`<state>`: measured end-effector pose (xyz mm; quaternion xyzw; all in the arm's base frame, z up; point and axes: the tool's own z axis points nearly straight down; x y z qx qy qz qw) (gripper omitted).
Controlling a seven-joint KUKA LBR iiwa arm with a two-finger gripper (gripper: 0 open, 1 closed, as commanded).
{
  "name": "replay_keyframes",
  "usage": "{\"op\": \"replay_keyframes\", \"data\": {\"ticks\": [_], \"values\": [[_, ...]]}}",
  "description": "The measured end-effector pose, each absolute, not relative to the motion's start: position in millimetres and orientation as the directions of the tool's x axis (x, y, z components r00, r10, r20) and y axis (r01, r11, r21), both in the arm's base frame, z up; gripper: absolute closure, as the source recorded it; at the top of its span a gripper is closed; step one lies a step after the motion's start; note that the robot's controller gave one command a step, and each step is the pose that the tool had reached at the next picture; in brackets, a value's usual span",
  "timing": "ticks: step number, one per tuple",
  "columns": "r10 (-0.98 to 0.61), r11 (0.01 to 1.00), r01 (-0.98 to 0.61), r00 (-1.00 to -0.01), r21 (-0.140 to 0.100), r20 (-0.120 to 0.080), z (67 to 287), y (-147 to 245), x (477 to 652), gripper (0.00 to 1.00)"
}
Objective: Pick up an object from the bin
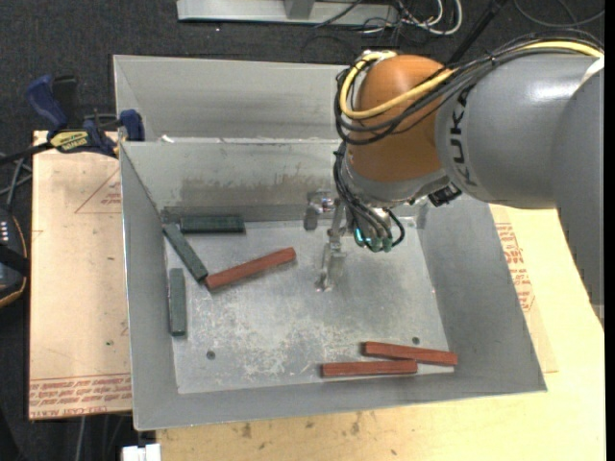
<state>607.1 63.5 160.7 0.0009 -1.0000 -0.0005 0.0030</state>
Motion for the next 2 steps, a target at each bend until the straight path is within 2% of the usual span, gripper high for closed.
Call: {"op": "replay_keyframes", "data": {"ticks": [1,2], "values": [[-0.001,1.000,-0.001,-1.000,0.001,0.002,163.7,63.4,608.0,0.00],[-0.070,0.998,-0.070,-0.998,0.002,-0.008,146.3,54.7,622.8,0.00]]}}
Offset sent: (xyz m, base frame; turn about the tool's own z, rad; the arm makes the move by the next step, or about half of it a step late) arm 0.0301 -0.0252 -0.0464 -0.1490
